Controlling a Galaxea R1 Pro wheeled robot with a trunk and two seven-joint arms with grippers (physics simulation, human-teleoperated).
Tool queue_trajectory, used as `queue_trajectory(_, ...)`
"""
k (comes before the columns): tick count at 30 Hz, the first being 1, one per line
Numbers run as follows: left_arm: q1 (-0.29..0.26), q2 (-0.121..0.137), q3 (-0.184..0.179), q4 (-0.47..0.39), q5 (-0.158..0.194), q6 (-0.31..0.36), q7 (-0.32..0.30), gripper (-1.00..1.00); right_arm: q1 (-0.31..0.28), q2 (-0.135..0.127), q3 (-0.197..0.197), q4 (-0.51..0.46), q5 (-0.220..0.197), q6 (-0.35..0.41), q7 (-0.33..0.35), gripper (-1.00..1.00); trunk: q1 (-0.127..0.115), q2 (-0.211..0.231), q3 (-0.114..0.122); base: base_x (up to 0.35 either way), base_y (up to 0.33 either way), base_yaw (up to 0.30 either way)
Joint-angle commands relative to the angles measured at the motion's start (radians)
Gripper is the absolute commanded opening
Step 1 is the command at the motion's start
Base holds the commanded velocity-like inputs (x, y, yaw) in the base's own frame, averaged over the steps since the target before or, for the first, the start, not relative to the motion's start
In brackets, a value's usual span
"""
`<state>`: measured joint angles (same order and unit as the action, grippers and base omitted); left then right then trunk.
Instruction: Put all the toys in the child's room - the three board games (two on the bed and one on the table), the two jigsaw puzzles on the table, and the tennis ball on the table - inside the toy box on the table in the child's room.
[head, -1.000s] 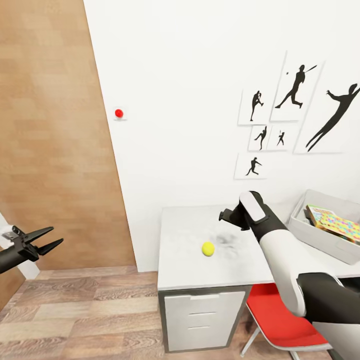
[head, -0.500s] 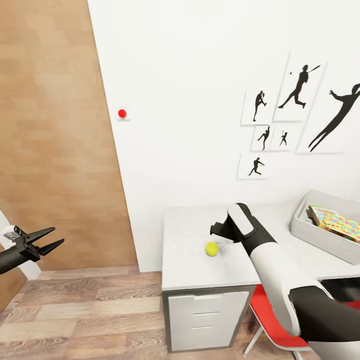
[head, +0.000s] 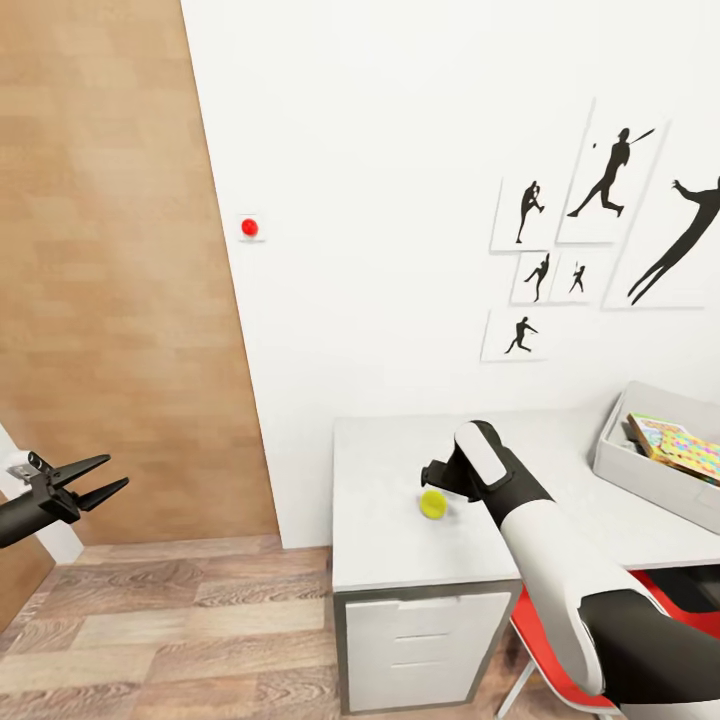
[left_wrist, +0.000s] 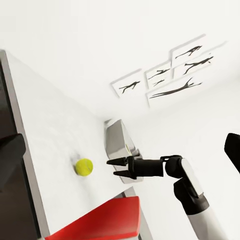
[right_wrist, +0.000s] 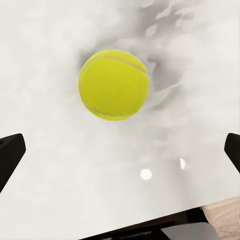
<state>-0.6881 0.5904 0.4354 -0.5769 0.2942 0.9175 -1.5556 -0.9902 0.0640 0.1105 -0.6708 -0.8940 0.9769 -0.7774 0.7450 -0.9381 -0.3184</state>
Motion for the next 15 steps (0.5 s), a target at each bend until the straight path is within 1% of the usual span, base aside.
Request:
queue_trajectory(1, -0.001, 0.0, 0.0, 0.0, -0.001, 0.011, -0.004, 1.0, -0.001, -0.001, 0.003, 0.0, -0.01, 0.0, -0.01, 1.0, 0.0, -0.001, -0.001, 0.01, 0.008, 0.0)
queue_trajectory(10, -0.001, 0.0, -0.001, 0.0, -0.001, 0.011, -0.004, 1.0, -0.001, -0.003, 0.006, 0.032, -0.008, -0.021, -0.01, 1.0, 0.0, -0.001, -0.001, 0.003, 0.002, 0.0)
queue_trajectory(15, -0.001, -0.001, -0.001, 0.0, 0.001, 0.011, -0.004, 1.0, -0.001, -0.003, 0.009, 0.101, -0.008, -0.047, -0.009, 1.0, 0.0, -0.001, -0.001, 0.0, 0.0, 0.0)
